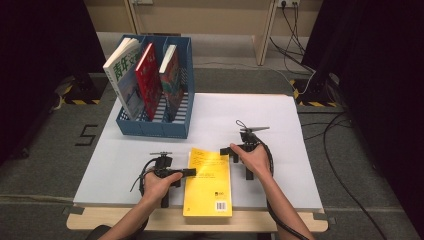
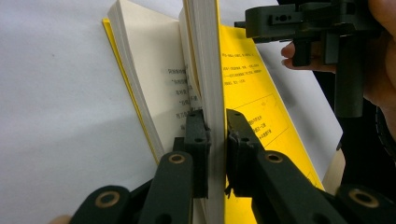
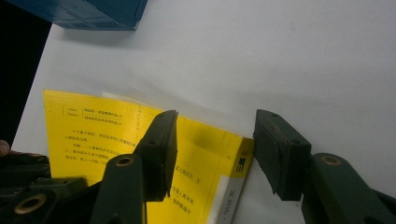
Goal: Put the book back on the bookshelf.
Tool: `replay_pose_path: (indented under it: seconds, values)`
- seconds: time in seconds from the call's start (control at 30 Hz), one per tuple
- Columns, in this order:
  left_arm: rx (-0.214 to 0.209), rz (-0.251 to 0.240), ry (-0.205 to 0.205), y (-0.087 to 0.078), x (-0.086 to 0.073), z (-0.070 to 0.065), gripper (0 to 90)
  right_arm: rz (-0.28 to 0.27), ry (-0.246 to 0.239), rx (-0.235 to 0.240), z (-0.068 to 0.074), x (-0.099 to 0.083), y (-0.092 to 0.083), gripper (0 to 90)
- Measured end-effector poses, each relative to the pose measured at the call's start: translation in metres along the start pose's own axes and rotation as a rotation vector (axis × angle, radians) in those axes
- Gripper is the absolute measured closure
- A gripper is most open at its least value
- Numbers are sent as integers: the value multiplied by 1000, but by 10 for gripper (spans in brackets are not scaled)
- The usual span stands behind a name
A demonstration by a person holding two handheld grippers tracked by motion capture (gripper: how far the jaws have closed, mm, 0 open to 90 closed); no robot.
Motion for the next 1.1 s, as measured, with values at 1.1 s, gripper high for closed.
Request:
replay_pose_path:
  seconds: [1.1]
  values:
    - [-2, -20, 7, -2, -1, 0, 804, -3, 5, 15, 1, 3, 4, 540]
Point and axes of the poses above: each handheld gripper's, and its own axes: y roughly forward along the jaws, x roughly out of its top, z roughly to its left, the point moved 9 cm from there along y, roughly forward along the jaws, and after that the axes turned 14 degrees about -x, right-handed, at the moved point
